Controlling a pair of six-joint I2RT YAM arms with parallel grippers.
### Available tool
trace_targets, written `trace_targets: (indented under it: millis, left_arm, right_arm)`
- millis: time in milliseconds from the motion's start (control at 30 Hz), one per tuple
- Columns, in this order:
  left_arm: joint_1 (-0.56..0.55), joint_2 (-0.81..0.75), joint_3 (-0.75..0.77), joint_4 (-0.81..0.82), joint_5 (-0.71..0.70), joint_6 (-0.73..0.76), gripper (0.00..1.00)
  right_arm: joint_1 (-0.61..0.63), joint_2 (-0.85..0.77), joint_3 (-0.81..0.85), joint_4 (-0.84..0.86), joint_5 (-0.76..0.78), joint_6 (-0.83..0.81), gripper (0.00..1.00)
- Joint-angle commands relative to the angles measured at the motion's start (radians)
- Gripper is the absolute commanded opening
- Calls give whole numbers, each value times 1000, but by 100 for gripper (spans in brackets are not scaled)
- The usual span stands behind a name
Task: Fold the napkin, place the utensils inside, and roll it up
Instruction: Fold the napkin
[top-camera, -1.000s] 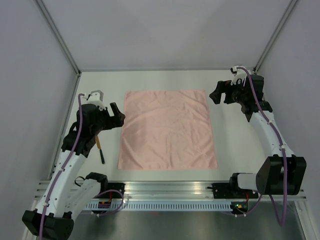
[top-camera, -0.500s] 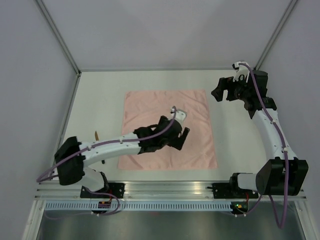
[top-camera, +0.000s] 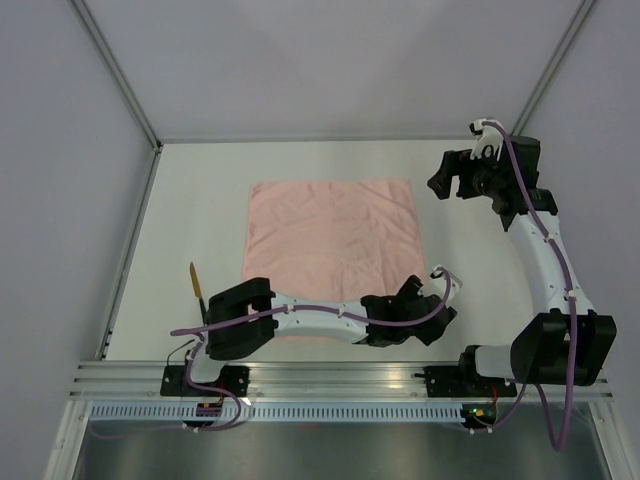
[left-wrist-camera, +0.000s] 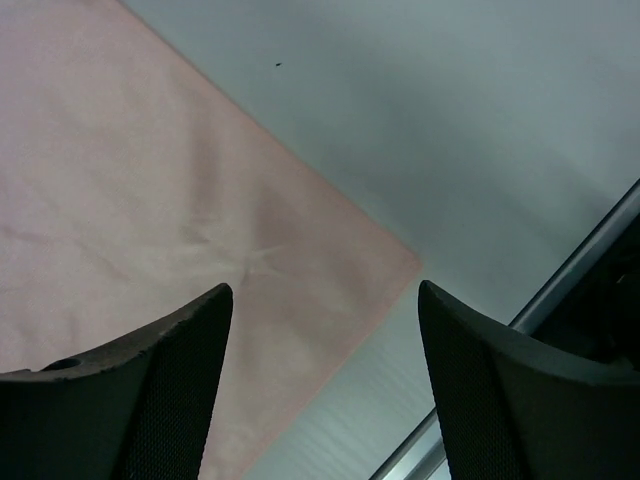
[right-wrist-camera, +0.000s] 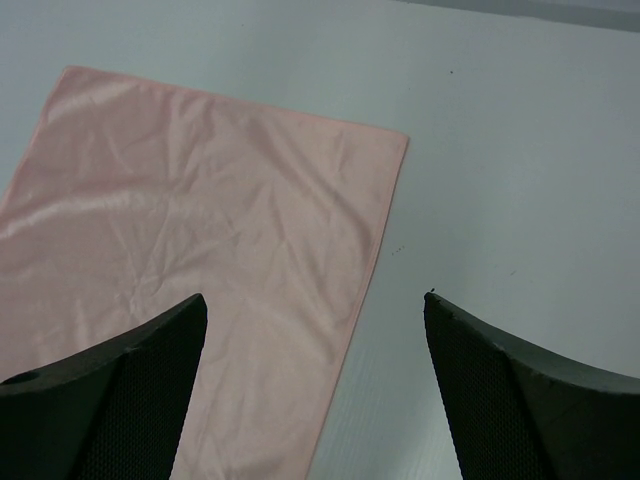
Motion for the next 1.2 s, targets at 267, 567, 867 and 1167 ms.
trace_targets:
  millis: [267,567,867,1167]
  left_arm:
    - [-33,148,126,79,49,44,65]
    - [-44,196,142,87,69,49,60]
    - [-44,234,137,96,49,59,56]
    - [-44,237,113,104,37,53,30]
  right_arm:
    - [-15,-4,43,-23,16,18,93]
    - [-15,16,37,-22,2,23,91]
    - [-17,23,28,-20,-4,22,90]
    - [-17,28,23,-19,-7,18,89]
